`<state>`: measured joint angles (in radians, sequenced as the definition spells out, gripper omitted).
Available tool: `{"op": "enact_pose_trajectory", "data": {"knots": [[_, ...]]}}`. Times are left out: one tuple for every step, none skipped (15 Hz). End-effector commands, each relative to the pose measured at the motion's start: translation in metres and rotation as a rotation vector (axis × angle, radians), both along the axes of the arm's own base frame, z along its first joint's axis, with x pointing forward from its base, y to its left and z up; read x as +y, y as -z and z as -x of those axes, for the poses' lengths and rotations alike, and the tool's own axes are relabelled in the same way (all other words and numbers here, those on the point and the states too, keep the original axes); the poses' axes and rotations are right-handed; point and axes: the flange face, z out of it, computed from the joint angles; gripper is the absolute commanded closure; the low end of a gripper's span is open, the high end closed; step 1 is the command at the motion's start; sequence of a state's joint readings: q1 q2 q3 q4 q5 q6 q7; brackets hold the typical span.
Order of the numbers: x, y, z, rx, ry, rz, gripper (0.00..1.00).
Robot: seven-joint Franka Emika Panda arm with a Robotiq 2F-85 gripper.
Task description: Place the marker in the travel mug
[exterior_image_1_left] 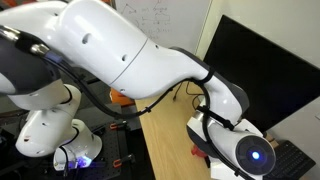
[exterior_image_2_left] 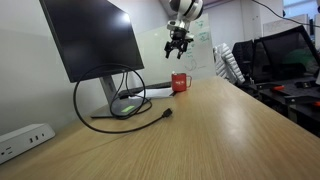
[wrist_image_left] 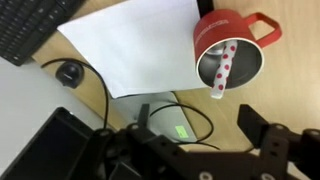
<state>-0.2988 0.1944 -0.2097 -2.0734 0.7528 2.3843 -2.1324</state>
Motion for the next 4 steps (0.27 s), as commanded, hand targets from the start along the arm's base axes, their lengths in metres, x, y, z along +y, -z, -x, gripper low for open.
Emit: {"op": "enact_pose_trajectory", "data": {"knots": [[0.02,-0.009,0.014,0.042,0.007,0.097,0.0],[0.026,-0.007,0.016,0.048,-0.002,0.11,0.0],[0.032,-0.006,0.018,0.049,-0.014,0.115,0.0],[0.037,-0.003,0.018,0.041,-0.02,0.124,0.0]]}}
